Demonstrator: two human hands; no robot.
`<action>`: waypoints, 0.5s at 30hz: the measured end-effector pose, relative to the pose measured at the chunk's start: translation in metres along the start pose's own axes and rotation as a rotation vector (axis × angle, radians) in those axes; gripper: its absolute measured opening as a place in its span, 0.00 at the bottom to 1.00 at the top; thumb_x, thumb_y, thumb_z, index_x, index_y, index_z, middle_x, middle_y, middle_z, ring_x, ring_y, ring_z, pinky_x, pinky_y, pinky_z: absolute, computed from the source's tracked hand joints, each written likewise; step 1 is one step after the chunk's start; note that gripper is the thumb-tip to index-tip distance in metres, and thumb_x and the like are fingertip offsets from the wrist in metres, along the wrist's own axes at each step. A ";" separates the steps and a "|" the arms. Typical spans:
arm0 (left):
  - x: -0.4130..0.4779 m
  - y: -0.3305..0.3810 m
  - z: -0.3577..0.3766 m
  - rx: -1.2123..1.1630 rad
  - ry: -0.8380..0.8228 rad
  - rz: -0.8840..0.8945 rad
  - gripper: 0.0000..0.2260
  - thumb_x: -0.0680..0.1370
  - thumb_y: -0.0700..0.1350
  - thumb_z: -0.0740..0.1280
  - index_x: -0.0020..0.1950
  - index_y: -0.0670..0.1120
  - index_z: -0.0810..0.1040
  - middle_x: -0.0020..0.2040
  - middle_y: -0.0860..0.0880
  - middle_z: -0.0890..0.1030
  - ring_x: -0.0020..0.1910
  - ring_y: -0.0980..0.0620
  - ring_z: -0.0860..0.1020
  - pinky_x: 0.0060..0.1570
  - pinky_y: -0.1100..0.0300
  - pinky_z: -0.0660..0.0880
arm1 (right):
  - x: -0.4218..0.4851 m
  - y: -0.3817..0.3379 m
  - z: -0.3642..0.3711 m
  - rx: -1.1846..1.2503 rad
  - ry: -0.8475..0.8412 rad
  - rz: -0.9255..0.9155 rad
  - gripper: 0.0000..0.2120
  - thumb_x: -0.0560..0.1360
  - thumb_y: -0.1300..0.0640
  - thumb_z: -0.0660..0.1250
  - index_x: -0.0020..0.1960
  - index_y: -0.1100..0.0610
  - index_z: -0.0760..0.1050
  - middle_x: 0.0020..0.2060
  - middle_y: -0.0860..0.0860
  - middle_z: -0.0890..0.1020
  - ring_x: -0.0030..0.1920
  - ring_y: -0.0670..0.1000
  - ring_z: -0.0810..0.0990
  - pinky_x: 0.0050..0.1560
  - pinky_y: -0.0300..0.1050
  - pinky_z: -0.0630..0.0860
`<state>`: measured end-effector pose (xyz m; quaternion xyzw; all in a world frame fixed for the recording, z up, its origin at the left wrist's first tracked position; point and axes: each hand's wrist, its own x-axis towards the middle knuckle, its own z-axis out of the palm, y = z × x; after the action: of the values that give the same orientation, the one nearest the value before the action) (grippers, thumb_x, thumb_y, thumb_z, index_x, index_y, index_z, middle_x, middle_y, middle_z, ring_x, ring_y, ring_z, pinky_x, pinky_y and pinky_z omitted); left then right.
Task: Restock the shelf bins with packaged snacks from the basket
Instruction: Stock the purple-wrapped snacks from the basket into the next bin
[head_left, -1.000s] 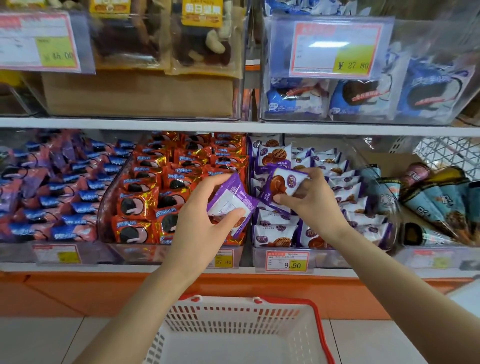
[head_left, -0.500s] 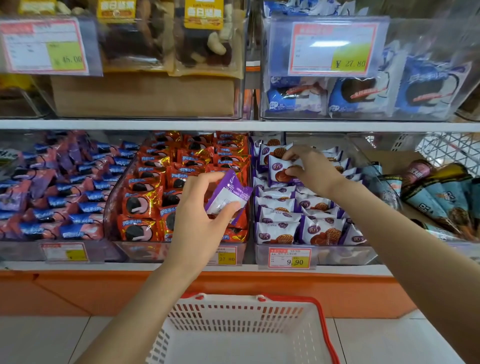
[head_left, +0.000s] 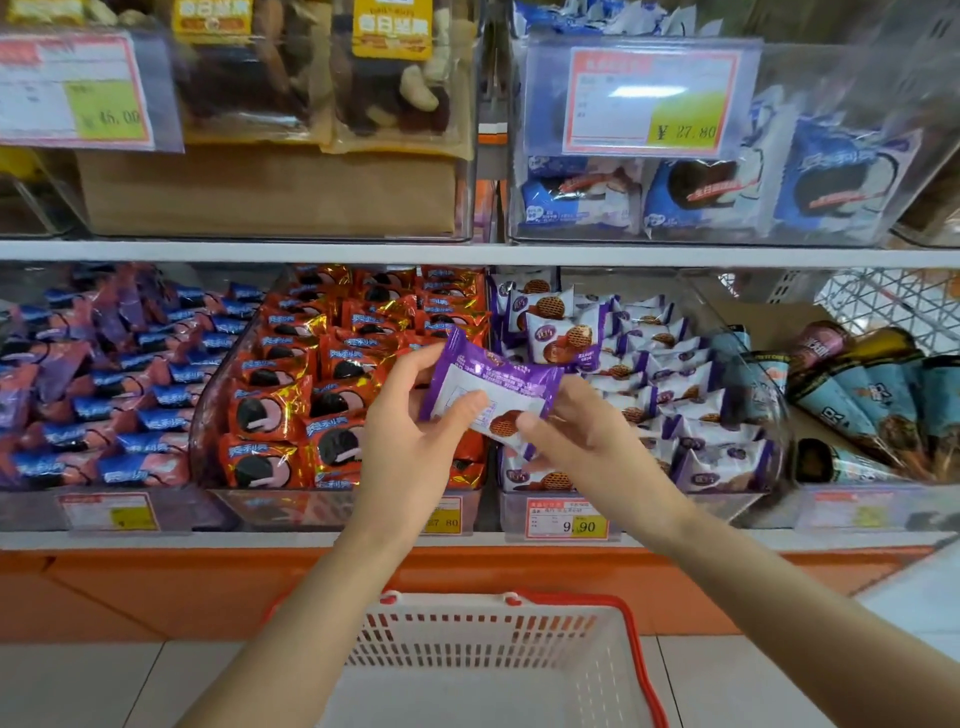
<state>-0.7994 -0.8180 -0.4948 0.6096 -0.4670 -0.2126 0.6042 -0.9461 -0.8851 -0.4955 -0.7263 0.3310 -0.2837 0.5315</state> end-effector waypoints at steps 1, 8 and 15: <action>-0.001 -0.001 0.002 -0.011 -0.002 -0.010 0.16 0.76 0.40 0.69 0.58 0.56 0.70 0.52 0.59 0.78 0.49 0.67 0.78 0.42 0.72 0.75 | -0.002 0.004 0.001 0.044 0.020 -0.008 0.12 0.78 0.56 0.64 0.60 0.53 0.71 0.52 0.45 0.81 0.46 0.44 0.82 0.46 0.42 0.80; -0.007 0.005 0.013 0.121 -0.132 -0.102 0.27 0.74 0.61 0.60 0.73 0.59 0.63 0.59 0.64 0.68 0.62 0.72 0.66 0.68 0.68 0.61 | -0.005 0.017 -0.009 -0.370 0.388 -0.421 0.13 0.74 0.63 0.69 0.48 0.46 0.71 0.44 0.41 0.75 0.42 0.42 0.75 0.40 0.35 0.75; -0.012 0.022 0.018 -0.106 -0.268 -0.110 0.16 0.77 0.52 0.67 0.65 0.60 0.71 0.55 0.61 0.80 0.55 0.65 0.77 0.49 0.75 0.71 | -0.008 0.024 -0.008 -0.822 0.268 -0.740 0.12 0.73 0.63 0.64 0.55 0.54 0.68 0.49 0.48 0.68 0.42 0.45 0.71 0.34 0.41 0.75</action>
<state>-0.8269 -0.8144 -0.4812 0.5676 -0.4976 -0.3493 0.5552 -0.9617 -0.8885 -0.5169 -0.8986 0.2021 -0.3886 0.0237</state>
